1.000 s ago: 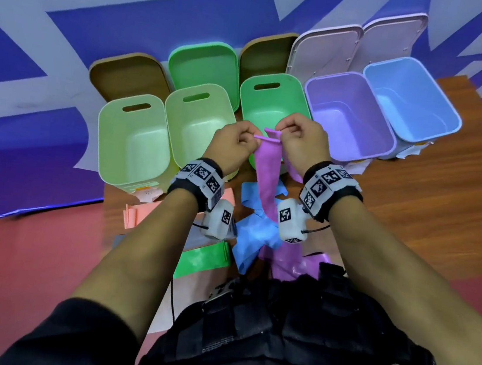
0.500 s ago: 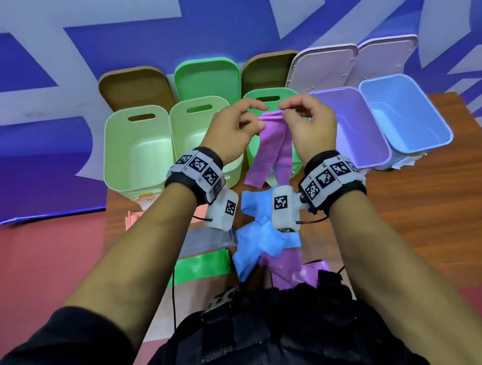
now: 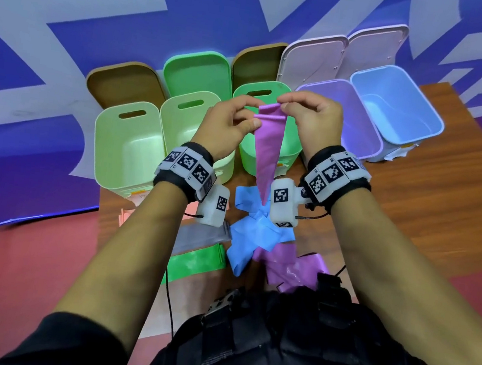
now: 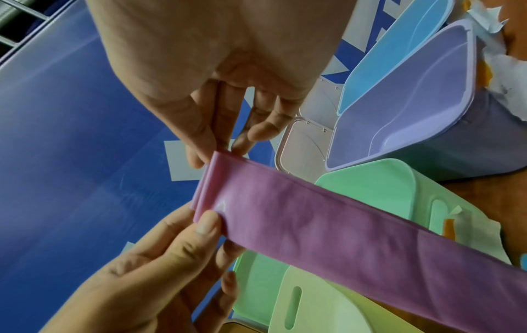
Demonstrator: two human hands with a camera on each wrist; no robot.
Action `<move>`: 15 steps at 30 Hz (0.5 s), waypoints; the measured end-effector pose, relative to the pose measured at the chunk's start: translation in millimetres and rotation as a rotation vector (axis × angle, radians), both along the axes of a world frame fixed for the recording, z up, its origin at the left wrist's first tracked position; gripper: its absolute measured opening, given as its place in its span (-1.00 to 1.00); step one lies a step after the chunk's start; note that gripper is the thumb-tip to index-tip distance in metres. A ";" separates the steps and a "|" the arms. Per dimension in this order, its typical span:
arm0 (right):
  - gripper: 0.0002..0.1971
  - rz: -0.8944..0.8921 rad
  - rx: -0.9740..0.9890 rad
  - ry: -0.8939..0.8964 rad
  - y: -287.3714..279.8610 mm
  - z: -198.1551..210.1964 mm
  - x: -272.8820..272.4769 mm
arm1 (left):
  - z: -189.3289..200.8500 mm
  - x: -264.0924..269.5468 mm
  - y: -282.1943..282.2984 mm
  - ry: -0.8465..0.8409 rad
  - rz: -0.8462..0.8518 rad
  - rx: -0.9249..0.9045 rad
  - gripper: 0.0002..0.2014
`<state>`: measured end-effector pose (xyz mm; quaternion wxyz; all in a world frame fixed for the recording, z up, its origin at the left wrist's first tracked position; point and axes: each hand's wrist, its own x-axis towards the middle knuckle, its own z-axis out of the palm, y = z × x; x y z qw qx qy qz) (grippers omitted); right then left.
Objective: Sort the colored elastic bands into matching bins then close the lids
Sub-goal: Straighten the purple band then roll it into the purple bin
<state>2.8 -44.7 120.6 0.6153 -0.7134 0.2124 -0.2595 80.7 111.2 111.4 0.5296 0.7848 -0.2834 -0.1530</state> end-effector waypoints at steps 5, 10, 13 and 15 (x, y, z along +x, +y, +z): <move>-0.75 0.074 0.021 0.012 0.0 -2.7 -8.5 | -3.7 -5.2 -7.7 -0.033 0.031 -0.012 -0.83; -0.80 0.053 0.047 0.018 -4.4 2.0 -14.8 | -2.6 -10.7 -12.5 -0.029 0.023 -0.029 -0.83; -0.78 0.047 0.063 0.012 -5.6 3.7 -17.0 | 0.0 -12.4 -16.7 -0.036 0.020 -0.037 -0.81; -0.75 0.052 0.074 0.001 -7.7 3.6 -18.0 | 0.8 -12.7 -18.6 -0.031 0.022 -0.039 -0.79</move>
